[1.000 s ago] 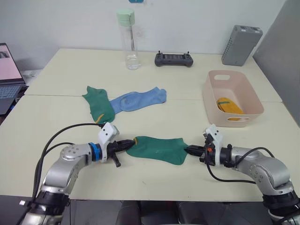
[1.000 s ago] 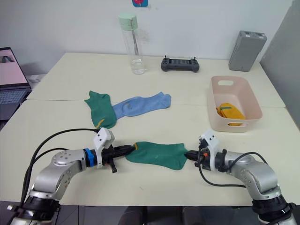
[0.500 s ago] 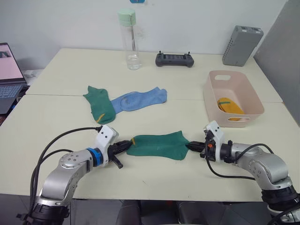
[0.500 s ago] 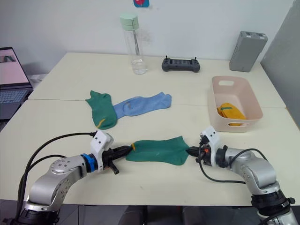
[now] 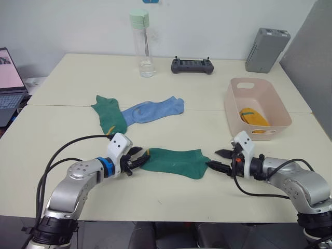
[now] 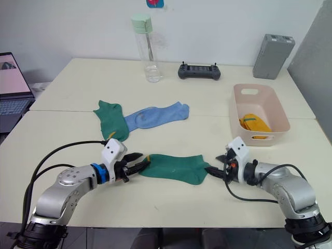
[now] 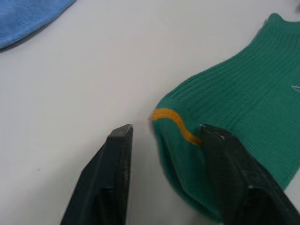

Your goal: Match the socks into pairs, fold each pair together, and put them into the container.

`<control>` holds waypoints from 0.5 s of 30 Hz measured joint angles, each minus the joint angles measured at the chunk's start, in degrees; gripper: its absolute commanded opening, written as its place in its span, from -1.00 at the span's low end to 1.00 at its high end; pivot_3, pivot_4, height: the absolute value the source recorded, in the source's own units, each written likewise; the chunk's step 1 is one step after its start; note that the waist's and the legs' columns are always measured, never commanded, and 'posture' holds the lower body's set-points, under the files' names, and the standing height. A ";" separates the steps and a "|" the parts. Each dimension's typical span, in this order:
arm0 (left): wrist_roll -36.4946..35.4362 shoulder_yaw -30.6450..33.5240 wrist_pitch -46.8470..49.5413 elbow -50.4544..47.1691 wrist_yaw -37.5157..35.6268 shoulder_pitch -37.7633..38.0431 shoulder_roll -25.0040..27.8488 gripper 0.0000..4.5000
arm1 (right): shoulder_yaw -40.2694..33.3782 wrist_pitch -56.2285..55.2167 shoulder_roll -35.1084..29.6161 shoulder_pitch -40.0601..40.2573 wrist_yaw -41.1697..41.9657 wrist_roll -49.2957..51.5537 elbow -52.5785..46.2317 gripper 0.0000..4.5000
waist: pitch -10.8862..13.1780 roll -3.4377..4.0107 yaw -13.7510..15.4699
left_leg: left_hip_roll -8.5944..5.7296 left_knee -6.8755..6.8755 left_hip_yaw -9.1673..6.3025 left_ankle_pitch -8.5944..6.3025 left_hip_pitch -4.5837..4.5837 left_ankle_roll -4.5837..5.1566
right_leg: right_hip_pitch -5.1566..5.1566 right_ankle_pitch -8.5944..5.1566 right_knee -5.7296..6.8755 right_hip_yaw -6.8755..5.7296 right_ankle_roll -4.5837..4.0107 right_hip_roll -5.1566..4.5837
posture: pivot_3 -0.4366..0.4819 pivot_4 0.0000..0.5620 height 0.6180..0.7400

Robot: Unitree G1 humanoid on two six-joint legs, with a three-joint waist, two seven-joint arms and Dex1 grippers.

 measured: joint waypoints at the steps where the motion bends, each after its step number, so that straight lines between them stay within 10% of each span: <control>1: -0.17 1.40 -1.26 0.01 -0.10 -0.71 0.01 0.53 | 0.16 -1.95 0.65 -0.99 0.30 -0.14 -0.12 0.91 | 0.00 0.00 -0.06 | 0.02 0.00 0.00 0.00 0.01 0.00 | 0.00 0.01 0.00 0.00 0.01 0.03 | -0.05 -0.47 1.00; 5: -0.95 1.14 -6.98 -0.14 -4.45 -3.22 0.57 0.32 | 5.74 -7.54 4.05 -5.50 1.59 -2.81 0.71 0.49 | -0.02 0.00 -0.06 | 0.00 0.01 0.01 0.00 0.09 -0.01 | 0.10 0.03 -0.04 0.04 0.04 0.04 | -0.05 -0.47 1.00; 15: 11.26 -12.69 -22.72 11.65 -10.80 -5.22 1.27 -0.99 | 20.08 -23.19 8.25 -7.13 5.42 -16.27 16.55 -0.99 | -0.04 -0.02 0.54 | -0.01 -0.03 0.00 0.00 0.03 -0.01 | 0.09 0.08 -0.02 0.01 -0.18 0.04 | -0.05 -0.47 1.00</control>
